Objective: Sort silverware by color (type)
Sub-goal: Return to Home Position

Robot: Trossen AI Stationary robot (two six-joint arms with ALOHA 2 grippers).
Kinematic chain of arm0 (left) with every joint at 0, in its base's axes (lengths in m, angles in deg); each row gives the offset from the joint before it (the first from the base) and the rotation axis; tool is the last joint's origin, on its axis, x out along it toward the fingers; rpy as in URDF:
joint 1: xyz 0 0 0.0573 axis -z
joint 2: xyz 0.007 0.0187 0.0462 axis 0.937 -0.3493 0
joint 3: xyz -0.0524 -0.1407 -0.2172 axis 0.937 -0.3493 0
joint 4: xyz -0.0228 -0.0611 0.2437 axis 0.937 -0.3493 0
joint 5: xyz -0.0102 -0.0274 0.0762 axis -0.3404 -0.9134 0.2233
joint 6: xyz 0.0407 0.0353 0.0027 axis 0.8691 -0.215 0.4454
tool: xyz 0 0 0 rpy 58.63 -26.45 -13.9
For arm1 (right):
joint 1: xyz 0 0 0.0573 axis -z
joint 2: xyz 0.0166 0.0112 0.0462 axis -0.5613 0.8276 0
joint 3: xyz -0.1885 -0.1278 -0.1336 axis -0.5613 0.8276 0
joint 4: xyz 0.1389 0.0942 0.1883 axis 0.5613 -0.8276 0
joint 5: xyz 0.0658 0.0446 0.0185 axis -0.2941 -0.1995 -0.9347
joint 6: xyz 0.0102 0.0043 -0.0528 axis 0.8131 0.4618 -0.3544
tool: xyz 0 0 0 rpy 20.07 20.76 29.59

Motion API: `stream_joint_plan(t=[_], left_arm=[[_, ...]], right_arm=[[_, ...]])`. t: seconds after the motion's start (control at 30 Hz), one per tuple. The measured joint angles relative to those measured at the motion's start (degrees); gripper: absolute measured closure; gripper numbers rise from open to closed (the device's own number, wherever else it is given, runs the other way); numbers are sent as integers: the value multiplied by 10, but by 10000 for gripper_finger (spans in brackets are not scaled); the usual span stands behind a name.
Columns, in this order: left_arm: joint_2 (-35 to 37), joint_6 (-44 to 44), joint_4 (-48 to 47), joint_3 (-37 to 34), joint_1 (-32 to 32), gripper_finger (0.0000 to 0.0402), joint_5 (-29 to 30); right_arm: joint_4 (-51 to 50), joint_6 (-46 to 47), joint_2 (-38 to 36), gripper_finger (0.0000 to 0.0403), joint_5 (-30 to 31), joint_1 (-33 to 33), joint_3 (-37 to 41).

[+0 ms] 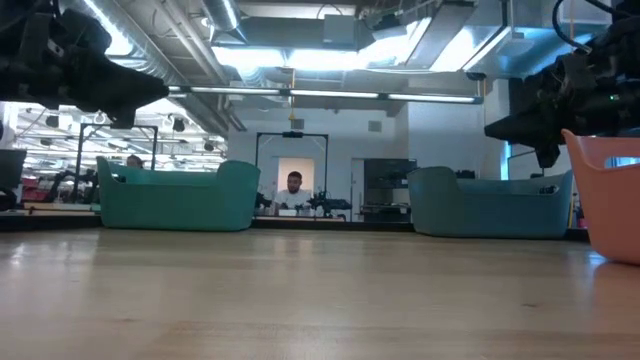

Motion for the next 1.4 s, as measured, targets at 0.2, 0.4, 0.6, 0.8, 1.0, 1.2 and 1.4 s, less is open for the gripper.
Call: stream_joint_plan(t=[0.2, 0.4, 0.6, 0.8, 1.0, 1.2, 1.4], left_arm=[[-4, -15, 0, 0, 0, 321, 0], [-3, -15, 1, 0, 0, 321, 1], [-3, -15, 1, 0, 0, 321, 1], [-3, -15, 1, 0, 0, 321, 1], [-3, -15, 1, 0, 0, 321, 1], [-3, -15, 1, 0, 0, 321, 1], [-3, -15, 1, 0, 0, 321, 1]], right_arm=[[1, -2, 5, 402, 7, 1, 0], [1, -3, 6, 402, 9, 1, 0], [1, -3, 6, 402, 9, 1, 0], [1, -3, 6, 402, 9, 1, 0], [1, -3, 6, 402, 9, 1, 0], [1, -3, 6, 402, 9, 1, 0], [1, -3, 6, 402, 9, 1, 0]])
